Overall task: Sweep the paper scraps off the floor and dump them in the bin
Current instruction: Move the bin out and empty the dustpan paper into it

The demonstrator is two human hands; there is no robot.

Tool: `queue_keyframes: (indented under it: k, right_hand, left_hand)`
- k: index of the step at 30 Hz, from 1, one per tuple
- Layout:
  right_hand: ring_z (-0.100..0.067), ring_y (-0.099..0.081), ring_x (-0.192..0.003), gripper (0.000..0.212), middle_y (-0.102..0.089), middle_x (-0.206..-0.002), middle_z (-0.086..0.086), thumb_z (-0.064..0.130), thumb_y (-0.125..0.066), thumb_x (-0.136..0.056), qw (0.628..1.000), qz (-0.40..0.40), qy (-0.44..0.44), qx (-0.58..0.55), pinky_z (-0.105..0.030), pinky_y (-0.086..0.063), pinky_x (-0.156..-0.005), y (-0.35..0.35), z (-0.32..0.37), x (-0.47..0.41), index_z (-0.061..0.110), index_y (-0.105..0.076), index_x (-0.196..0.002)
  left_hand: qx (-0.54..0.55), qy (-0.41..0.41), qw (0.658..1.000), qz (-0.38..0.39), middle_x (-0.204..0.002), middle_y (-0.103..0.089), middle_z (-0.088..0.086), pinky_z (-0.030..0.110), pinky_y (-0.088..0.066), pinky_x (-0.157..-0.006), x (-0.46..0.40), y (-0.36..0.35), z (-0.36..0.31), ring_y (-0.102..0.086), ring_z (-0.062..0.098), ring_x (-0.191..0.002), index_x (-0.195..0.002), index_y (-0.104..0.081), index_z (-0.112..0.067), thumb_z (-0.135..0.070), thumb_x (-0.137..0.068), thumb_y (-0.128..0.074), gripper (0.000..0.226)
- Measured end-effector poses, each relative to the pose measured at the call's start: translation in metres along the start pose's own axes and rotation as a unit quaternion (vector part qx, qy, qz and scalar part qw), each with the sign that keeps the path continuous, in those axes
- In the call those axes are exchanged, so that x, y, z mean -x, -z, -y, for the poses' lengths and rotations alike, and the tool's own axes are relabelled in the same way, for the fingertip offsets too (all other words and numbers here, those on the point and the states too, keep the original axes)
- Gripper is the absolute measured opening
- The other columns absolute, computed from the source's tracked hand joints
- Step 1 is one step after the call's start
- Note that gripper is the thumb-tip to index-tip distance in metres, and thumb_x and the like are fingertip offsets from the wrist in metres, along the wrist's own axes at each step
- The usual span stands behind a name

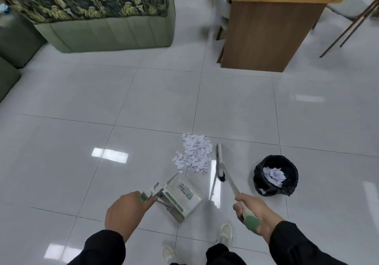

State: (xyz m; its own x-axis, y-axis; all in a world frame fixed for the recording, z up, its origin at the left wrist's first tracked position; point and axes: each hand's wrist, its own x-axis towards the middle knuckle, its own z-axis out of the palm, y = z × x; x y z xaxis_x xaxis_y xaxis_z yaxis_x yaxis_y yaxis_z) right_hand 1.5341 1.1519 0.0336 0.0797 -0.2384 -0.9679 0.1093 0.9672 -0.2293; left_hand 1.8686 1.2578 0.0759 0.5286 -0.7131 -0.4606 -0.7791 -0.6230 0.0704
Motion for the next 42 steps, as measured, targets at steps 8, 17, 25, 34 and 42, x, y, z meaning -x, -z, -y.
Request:
queue_keyframes:
  k: [8, 17, 25, 34, 42]
  right_hand:
    - [-0.015, -0.046, -0.036, 0.011, -0.051, -0.061, -0.014, 0.005, -0.057, -0.095, 0.986, 0.006, 0.022, -0.164, -0.021, -0.046, -0.033, -0.066, -0.018, 0.039, 0.004, -0.052, -0.105]
    - [-0.024, -0.042, -0.038, 0.020, -0.052, -0.059, -0.020, 0.006, -0.054, -0.095, 0.978, -0.144, 0.036, -0.148, -0.025, -0.041, -0.036, -0.220, -0.104, 0.040, -0.004, -0.054, -0.077]
    - [-0.014, -0.047, -0.034, 0.015, -0.048, -0.053, -0.007, 0.006, -0.052, -0.095, 0.947, -0.118, -0.006, -0.297, -0.017, -0.045, -0.035, -0.317, -0.095, 0.013, 0.012, -0.043, -0.085]
    - [-0.014, -0.041, -0.035, 0.012, -0.046, -0.062, -0.009, 0.005, -0.053, -0.094, 0.923, -0.082, 0.043, -0.374, -0.019, -0.046, -0.034, -0.385, -0.058, -0.014, 0.011, -0.047, -0.103]
    - [-0.018, -0.040, -0.039, 0.005, -0.053, -0.061, -0.015, 0.008, -0.056, -0.096, 0.968, -0.206, 0.056, -0.135, -0.020, -0.040, -0.039, -0.353, -0.056, -0.015, 0.003, -0.057, -0.095]
  left_hand:
    - [-0.031, -0.117, 0.993, 0.014, -0.073, -0.061, -0.009, 0.026, -0.051, -0.062, -0.114, 0.021, 0.029, -0.059, 0.008, -0.067, -0.080, -0.058, -0.026, -0.081, -0.089, -0.037, 0.059]
    - [-0.039, -0.215, 0.974, 0.062, -0.076, -0.063, -0.009, 0.028, -0.047, -0.064, -0.211, 0.088, 0.114, -0.061, 0.012, -0.072, -0.082, -0.060, -0.027, -0.079, -0.090, -0.044, 0.055]
    - [-0.046, -0.235, 0.969, 0.060, -0.073, -0.061, -0.009, 0.026, -0.041, -0.058, -0.276, 0.118, 0.173, -0.058, 0.011, -0.068, -0.077, -0.055, -0.028, -0.076, -0.092, -0.044, 0.052]
    - [-0.055, -0.233, 0.969, 0.066, -0.075, -0.063, -0.009, 0.028, -0.043, -0.058, -0.328, 0.112, 0.194, -0.060, 0.014, -0.071, -0.082, -0.058, -0.028, -0.071, -0.096, -0.044, 0.048]
    - [-0.031, -0.244, 0.965, 0.090, -0.073, -0.063, -0.010, 0.027, -0.039, -0.056, -0.366, 0.096, 0.162, -0.060, 0.014, -0.070, -0.080, -0.055, -0.031, -0.068, -0.097, -0.046, 0.041]
